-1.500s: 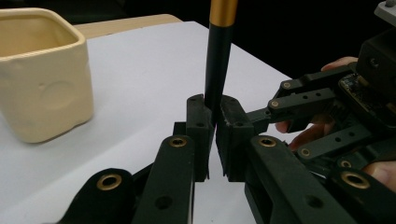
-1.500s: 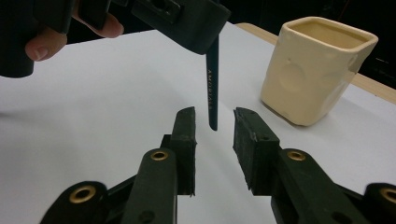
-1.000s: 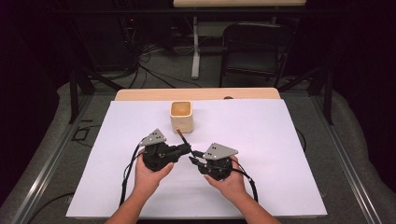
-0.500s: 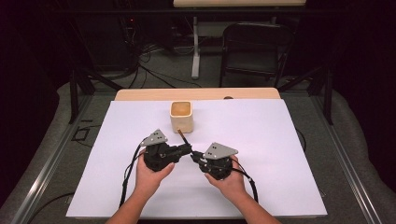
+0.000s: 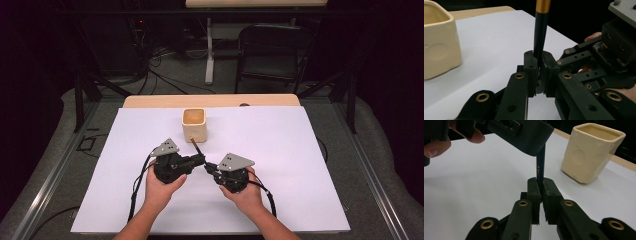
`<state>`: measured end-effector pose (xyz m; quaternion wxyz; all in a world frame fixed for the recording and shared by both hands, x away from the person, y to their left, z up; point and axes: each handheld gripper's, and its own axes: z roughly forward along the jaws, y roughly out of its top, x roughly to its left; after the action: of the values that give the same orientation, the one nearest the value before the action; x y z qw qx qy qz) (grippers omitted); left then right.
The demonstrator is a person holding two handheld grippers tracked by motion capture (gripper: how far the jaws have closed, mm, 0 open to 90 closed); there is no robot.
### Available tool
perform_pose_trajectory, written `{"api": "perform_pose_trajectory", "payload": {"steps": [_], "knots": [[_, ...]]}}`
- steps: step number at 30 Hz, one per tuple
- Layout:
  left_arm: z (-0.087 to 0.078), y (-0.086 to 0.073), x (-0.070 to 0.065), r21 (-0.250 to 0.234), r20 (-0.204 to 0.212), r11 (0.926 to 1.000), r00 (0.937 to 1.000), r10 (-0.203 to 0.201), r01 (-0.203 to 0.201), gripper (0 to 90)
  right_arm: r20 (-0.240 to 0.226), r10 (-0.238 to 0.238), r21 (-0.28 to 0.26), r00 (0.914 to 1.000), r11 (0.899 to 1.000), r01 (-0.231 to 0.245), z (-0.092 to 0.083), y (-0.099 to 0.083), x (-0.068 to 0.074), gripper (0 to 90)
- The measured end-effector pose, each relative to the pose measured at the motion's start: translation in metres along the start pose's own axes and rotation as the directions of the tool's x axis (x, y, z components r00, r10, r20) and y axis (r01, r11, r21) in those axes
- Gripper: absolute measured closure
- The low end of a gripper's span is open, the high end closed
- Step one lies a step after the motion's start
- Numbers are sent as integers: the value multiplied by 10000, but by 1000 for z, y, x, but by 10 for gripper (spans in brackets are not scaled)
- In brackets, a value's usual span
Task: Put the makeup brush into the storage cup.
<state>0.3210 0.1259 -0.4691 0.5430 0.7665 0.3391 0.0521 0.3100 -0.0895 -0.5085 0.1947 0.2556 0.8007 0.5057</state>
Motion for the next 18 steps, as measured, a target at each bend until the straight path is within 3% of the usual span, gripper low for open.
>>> {"api": "perform_pose_trajectory", "payload": {"steps": [14, 18], "knots": [[-1, 0, 1, -57, 172, 10000, 9998, -30, 31, 833, -72, -81, -42, 9999, 10000, 81, -1, 1, 0, 854], [-2, 1, 1, -210, 269, 9997, 9996, -80, 85, 763, -80, -96, -31, 9999, 9999, 95, -1, 0, 0, 854]]}}
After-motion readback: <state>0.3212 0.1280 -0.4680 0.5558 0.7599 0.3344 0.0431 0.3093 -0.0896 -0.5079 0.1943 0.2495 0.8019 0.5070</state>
